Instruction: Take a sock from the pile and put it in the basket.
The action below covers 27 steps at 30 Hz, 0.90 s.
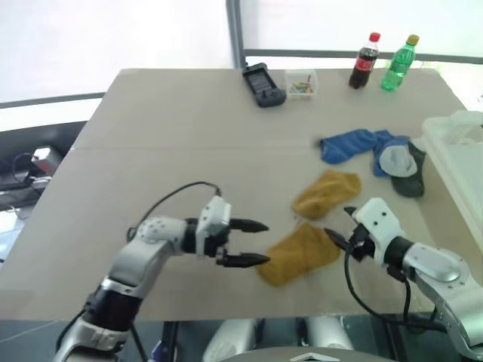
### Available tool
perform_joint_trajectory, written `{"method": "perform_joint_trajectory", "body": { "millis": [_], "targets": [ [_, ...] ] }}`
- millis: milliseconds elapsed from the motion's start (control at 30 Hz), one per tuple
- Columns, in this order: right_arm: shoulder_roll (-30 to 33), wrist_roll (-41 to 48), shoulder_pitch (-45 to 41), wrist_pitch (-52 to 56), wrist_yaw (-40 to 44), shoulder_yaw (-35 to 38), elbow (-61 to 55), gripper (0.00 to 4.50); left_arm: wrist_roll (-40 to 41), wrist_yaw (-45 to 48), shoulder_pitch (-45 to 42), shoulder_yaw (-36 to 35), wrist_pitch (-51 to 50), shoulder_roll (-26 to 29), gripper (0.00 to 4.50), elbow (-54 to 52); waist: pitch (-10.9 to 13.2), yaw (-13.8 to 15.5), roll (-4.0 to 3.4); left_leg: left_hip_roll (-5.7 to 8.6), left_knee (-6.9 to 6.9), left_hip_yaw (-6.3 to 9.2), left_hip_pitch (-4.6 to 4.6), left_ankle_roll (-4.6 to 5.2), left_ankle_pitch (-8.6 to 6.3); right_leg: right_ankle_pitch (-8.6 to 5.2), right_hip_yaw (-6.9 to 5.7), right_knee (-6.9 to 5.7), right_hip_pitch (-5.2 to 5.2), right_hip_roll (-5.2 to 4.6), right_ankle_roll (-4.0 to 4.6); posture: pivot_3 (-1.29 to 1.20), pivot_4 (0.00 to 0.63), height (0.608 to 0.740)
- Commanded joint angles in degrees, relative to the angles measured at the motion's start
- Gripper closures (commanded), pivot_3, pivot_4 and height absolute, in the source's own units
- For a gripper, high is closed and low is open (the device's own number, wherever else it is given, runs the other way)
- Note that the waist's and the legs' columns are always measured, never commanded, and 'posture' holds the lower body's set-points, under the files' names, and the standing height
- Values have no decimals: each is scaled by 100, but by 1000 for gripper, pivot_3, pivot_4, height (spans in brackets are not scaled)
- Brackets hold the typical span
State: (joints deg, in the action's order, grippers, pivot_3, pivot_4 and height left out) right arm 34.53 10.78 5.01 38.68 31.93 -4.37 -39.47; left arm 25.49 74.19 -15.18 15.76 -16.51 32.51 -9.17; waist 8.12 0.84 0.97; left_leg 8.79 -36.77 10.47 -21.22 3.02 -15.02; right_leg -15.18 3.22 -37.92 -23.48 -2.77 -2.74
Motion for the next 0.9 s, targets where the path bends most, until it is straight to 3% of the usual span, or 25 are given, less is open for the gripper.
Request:
{"method": "perform_joint_trajectory", "body": {
  "millis": [33,100,200,333,500,733,800,900],
  "targets": [
    [66,68,-156,-458,348,-195,202,1983,-336,324,-363,506,149,-86,1956,70,-1,-9,1,0,-1,0,-3,0,0,0,1,0,-1,0,0,0,150,740],
    [190,30,-219,-690,603,-322,498,2864,-627,572,-528,818,353,-43,2793,258,-1,-20,0,0,-4,-2,-3,0,0,0,4,-2,-1,1,0,0,150,740],
    [325,-147,-326,-994,777,-483,927,4432,-1105,821,-719,1146,787,49,4418,680,-1,-13,0,0,-7,-4,-2,0,0,0,4,-3,-2,2,0,0,150,740],
    [519,-384,-235,-1072,796,-560,1081,4478,-1466,1078,-1244,1158,1102,249,4470,1087,-1,7,3,-1,-13,1,-5,0,0,0,-1,-5,-3,3,0,0,150,740],
    [529,-223,180,-685,641,-352,462,4478,-1740,1257,-1639,1073,1806,362,4470,1826,-5,14,4,1,-25,10,-9,1,-1,0,-9,-2,1,1,0,0,150,740],
    [421,-111,524,-212,401,-253,-188,4478,-1520,1536,-1990,844,2462,150,4470,2463,-5,-1,5,2,-52,23,-34,1,0,2,-24,-7,-7,2,-2,0,150,740],
    [390,-190,503,-183,270,-238,-240,4478,-1378,1428,-1969,651,2228,109,4470,2408,-5,-1,5,2,-56,25,-37,2,-1,2,-27,-7,-8,2,-3,0,150,740],
    [205,157,386,-91,223,101,-376,4478,-572,815,-1625,32,616,145,4470,1543,-5,-10,5,3,-58,30,-49,2,0,2,-32,-7,-12,3,-4,0,150,740]
  ]
}}
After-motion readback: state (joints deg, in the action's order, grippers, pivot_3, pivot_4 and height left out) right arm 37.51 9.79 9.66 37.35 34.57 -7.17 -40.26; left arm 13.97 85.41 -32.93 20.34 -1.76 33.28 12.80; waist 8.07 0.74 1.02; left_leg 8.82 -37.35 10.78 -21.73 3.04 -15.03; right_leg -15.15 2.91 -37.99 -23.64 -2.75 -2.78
